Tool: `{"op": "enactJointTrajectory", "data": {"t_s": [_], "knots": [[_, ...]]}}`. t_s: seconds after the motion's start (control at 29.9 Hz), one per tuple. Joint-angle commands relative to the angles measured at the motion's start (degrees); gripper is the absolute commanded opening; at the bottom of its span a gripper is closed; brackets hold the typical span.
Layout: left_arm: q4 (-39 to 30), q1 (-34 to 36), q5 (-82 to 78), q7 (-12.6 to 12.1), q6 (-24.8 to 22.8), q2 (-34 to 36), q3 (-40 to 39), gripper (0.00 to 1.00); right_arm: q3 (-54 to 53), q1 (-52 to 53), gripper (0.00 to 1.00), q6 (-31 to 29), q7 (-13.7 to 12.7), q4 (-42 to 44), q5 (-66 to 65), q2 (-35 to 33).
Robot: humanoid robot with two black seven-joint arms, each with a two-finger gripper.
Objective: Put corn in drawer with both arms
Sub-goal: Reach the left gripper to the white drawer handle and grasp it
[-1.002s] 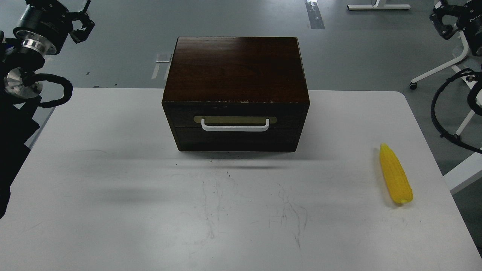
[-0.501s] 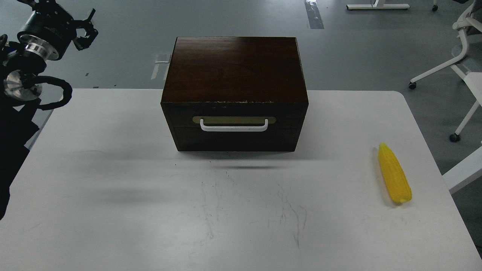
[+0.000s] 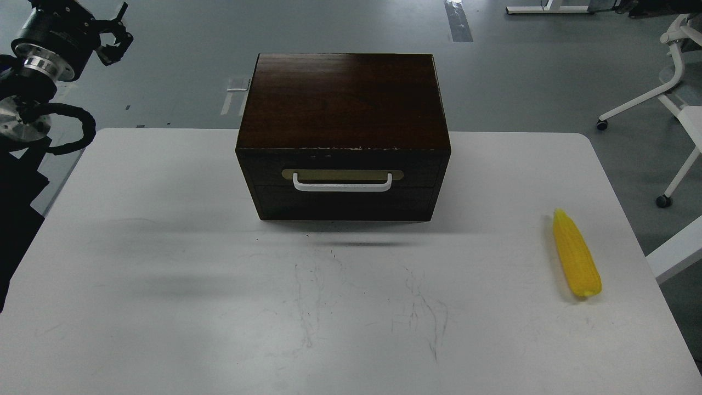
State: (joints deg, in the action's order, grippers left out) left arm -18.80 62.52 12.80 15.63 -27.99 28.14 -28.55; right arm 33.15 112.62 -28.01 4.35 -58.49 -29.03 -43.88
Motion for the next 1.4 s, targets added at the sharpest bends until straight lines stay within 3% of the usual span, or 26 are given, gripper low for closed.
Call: {"op": "enactJointTrajectory", "data": {"t_s": [0.0,0.07,0.17,0.4,0.47,0.53,0.57,0.74,1.07,1.37], "knots": [[-4.9,-0.4,-0.5,-0.1,0.0,3.1,0.8,0.98,-2.5,-2.5,1.00,1.9,2.0,1.7,4.7,0.6],[-9.6,-0.4,-1.3,-0.2,0.0,5.7,1.0,0.97,-6.3,-6.6,1.00,3.6,3.8,2.5,13.0,0.6],[-16.1,0.1,-7.5,-0.2,0.0,8.6,1.2,0.97,-14.4,-12.5,1.00,3.3,4.4,4.0,22.7,-0.1],[-28.7,1.0,-31.1,1.2,0.0,10.6,0.5,0.96,-33.0,-24.3,1.00,0.6,4.5,5.6,26.0,-5.5],[-36.4,1.0,-41.6,2.9,0.0,11.8,0.3,0.93,-39.4,-28.1,1.00,0.0,4.5,8.6,27.2,-5.6],[-43.5,1.1,-49.7,3.3,0.0,12.3,0.3,0.92,-42.1,-30.7,1.00,0.0,4.4,11.6,30.0,-5.5],[-43.5,1.1,-49.7,3.3,0.0,12.3,0.2,0.92,-42.1,-30.7,1.00,0.0,4.4,11.6,30.0,-5.5],[-61.1,1.1,-79.6,4.1,0.0,9.5,0.3,0.92,-44.0,-34.7,1.00,0.0,4.2,14.5,38.9,-5.7],[-65.4,0.9,-107.6,4.2,0.0,5.1,1.4,0.92,-45.2,-43.4,1.00,0.0,4.5,18.4,59.9,-7.3],[-65.1,2.3,-119.1,4.2,0.0,1.2,13.7,0.90,-51.3,-54.9,1.00,0.0,5.1,23.7,64.9,-3.9]]}}
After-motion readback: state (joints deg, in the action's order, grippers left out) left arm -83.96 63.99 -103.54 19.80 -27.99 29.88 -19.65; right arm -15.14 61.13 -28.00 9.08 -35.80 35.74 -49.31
